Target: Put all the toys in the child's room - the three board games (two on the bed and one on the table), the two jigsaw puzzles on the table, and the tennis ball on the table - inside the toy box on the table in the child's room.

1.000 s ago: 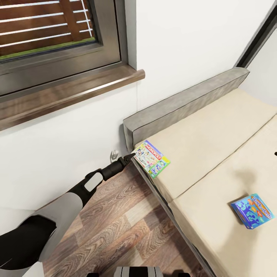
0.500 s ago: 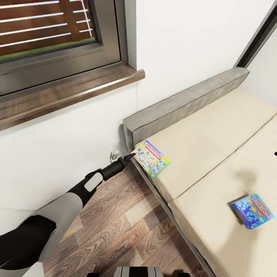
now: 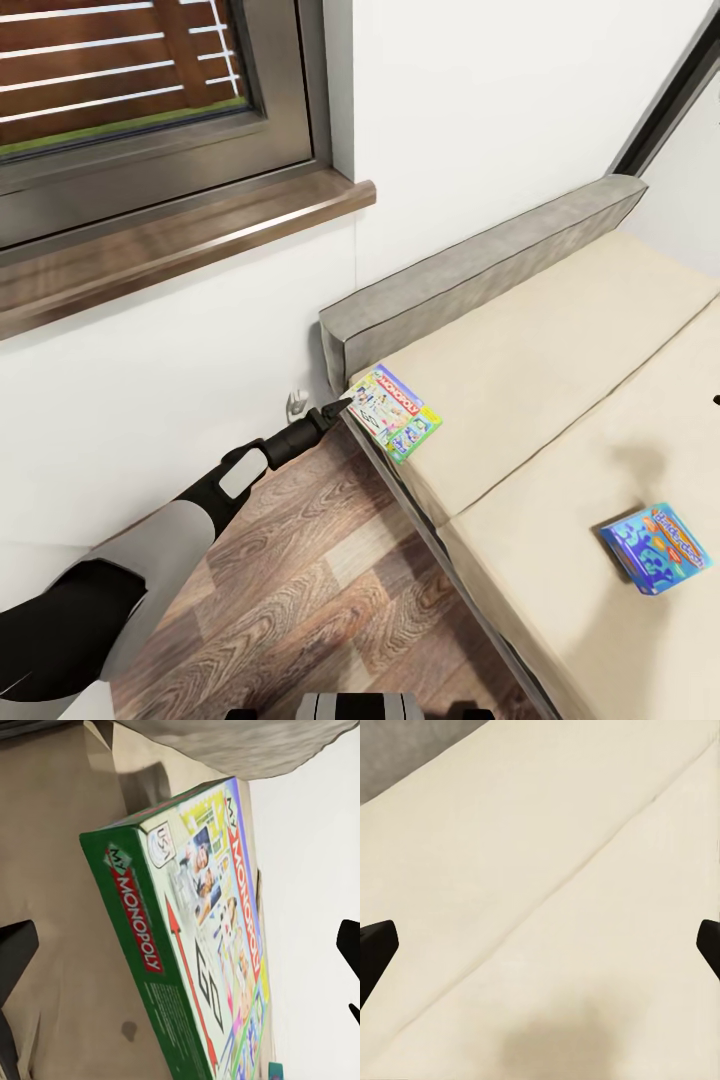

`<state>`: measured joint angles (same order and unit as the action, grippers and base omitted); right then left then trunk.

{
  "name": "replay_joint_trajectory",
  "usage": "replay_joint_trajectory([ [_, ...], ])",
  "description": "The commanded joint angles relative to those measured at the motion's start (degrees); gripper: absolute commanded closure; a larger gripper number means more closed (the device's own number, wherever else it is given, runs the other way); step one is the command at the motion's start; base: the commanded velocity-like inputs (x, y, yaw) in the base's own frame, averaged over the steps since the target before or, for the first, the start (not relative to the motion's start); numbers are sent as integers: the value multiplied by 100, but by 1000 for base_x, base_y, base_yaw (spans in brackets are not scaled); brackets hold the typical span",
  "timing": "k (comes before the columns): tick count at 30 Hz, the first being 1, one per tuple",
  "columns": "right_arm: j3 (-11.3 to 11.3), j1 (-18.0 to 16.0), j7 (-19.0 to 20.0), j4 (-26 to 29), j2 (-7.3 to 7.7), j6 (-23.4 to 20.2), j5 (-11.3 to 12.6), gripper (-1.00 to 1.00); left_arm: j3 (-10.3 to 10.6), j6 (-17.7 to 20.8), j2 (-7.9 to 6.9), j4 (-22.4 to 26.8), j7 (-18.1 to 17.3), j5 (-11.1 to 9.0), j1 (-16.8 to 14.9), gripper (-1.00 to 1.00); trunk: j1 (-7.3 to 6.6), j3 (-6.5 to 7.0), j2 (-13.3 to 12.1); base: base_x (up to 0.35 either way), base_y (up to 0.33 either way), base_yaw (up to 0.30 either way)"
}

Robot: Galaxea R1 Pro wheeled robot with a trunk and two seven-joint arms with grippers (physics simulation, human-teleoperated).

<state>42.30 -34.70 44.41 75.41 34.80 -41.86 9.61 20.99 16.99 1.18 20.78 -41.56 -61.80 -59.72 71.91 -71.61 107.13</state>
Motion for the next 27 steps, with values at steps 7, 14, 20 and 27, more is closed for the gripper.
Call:
replay_joint_trajectory([
  [7, 7, -6, 11, 0, 0, -33, 14, -100, 20, 50, -2, -4, -10, -60, -4, -100, 0, -3, 1, 0, 0, -120],
  [14, 7, -7, 12, 0, 0, -33, 14, -100, 20, 50, -3, -4, -10, -60, -4, -100, 0, -3, 1, 0, 0, -81],
  [20, 7, -6, 11, 0, 0, -33, 14, -100, 20, 50, -3, -4, -10, -60, -4, -100, 0, -3, 1, 0, 0, -32],
  [27, 7, -5, 13, 0, 0, -33, 14, -100, 21, 50, 2, -4, -10, -60, -4, -100, 0, -3, 1, 0, 0, -13],
])
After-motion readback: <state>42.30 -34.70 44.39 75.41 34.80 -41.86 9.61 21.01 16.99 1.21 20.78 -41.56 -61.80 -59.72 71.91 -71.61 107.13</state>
